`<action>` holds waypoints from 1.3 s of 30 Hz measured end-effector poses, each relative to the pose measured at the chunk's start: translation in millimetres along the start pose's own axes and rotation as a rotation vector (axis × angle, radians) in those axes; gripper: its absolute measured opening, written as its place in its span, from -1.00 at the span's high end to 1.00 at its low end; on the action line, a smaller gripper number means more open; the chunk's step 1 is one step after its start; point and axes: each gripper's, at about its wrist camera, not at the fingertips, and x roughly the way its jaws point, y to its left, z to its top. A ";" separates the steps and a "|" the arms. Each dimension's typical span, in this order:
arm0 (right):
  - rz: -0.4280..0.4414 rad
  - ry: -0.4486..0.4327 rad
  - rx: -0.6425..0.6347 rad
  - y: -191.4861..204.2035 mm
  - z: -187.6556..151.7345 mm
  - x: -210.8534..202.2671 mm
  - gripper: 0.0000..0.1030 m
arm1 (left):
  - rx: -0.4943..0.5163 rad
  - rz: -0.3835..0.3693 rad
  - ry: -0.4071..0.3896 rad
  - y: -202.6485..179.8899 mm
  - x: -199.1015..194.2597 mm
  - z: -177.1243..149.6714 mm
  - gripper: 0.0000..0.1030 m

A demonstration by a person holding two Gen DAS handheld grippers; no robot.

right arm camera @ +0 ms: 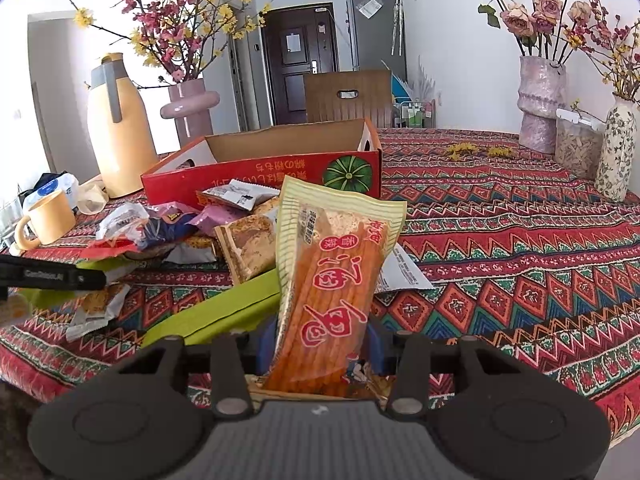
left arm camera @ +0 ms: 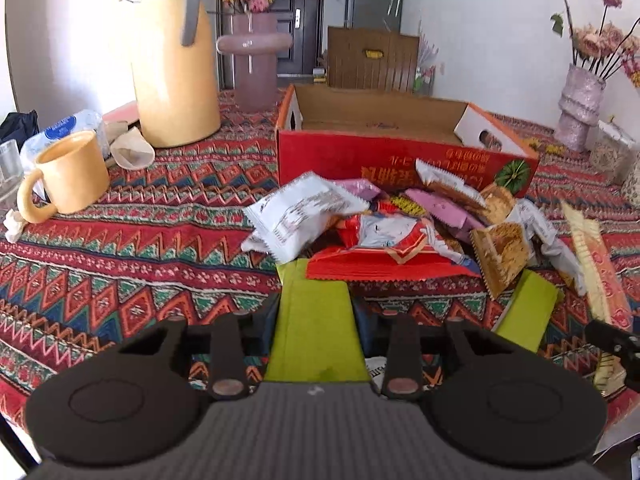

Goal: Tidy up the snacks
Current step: 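Grasp the orange snack bar with the right gripper while the left grasps the green packet, then carry both packets into the open box and release them from both grippers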

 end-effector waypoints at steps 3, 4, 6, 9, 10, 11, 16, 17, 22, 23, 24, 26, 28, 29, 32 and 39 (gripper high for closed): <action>-0.001 -0.006 -0.007 2.3 0.6 -1.9 0.15 | 0.009 -0.013 -0.037 0.9 -12.4 0.5 0.32; -0.002 -0.009 -0.010 3.2 1.4 -2.6 0.15 | 0.012 -0.018 -0.050 1.3 -17.1 0.5 0.33; -0.003 -0.016 -0.015 5.1 2.7 -3.8 0.15 | 0.014 -0.022 -0.073 2.6 -25.5 0.7 0.33; -0.002 -0.026 -0.025 7.7 5.0 -4.9 0.15 | 0.014 -0.022 -0.099 4.3 -33.0 1.8 0.33; -0.001 -0.029 -0.027 8.5 5.9 -5.1 0.15 | 0.013 -0.020 -0.105 5.4 -34.7 2.1 0.33; 0.000 -0.032 -0.030 9.5 6.8 -5.2 0.15 | 0.011 -0.019 -0.106 6.7 -35.3 2.5 0.33; 0.004 -0.034 -0.037 12.0 8.9 -3.7 0.15 | 0.007 -0.001 -0.137 14.7 -43.6 2.4 0.34; 0.005 -0.033 -0.040 12.5 8.4 -3.2 0.15 | 0.004 0.006 -0.146 17.1 -45.6 2.6 0.34; 0.005 -0.038 -0.050 15.2 10.2 -1.7 0.15 | -0.029 0.046 -0.166 33.0 -50.5 5.9 0.34; 0.004 -0.039 -0.053 15.3 10.3 -1.4 0.15 | -0.029 0.049 -0.171 33.8 -50.9 7.3 0.34; 0.000 -0.041 -0.059 16.1 11.5 -0.8 0.15 | -0.031 0.050 -0.177 34.8 -51.4 9.5 0.34; -0.006 -0.043 -0.065 16.9 14.0 1.1 0.15 | -0.032 0.047 -0.187 34.5 -51.1 15.4 0.34; -0.010 -0.050 -0.068 17.5 18.0 2.4 0.15 | -0.026 0.041 -0.202 31.9 -50.0 22.5 0.34; -0.011 -0.054 -0.072 17.9 20.8 3.1 0.15 | -0.022 0.038 -0.210 30.3 -49.1 25.8 0.34; -0.018 -0.076 -0.093 20.0 30.6 5.8 0.15 | -0.017 0.027 -0.231 24.4 -43.7 38.7 0.34; -0.059 -0.119 -0.134 18.9 67.0 25.2 0.15 | 0.007 0.000 -0.258 8.6 -19.6 71.5 0.33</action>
